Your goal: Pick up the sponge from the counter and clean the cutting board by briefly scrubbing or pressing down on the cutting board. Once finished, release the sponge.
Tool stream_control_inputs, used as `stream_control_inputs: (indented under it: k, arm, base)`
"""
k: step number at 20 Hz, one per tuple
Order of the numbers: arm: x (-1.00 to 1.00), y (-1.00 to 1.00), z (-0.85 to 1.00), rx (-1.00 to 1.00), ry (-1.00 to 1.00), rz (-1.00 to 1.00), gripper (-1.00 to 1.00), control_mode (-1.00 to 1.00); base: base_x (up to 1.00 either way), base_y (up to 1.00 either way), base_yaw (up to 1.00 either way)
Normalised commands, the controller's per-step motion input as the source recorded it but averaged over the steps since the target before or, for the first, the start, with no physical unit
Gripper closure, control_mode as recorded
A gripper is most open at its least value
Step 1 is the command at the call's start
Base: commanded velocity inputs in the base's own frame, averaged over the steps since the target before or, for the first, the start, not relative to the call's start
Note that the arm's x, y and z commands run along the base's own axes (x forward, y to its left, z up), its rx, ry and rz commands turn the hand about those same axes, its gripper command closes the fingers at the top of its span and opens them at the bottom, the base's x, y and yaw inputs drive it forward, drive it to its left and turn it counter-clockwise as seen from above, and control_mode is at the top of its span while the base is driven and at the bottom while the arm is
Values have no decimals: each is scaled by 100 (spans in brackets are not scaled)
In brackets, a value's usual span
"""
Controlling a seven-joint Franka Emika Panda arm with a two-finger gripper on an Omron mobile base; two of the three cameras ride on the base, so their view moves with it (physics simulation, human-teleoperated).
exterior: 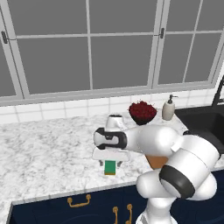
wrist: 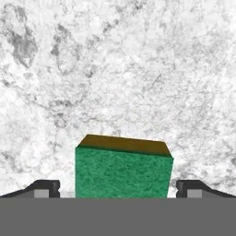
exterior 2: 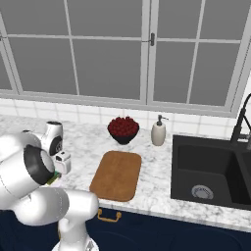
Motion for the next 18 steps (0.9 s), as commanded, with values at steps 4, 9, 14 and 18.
stream_control_inputs:
  k: [4, 9, 14, 18]
  arm:
    - [0, 9, -21, 0, 0, 0, -100, -100]
    - [0, 1, -38, 0, 0, 0, -100, -100]
    - [-4, 5, -37, 0, 0, 0, 100, -100]
    - [-12, 1, -28, 1, 0, 0, 100, -100]
  base:
    - [0, 0, 0]
    - [0, 0, 0]
    - [0, 0, 0]
    - [0, 0, 0]
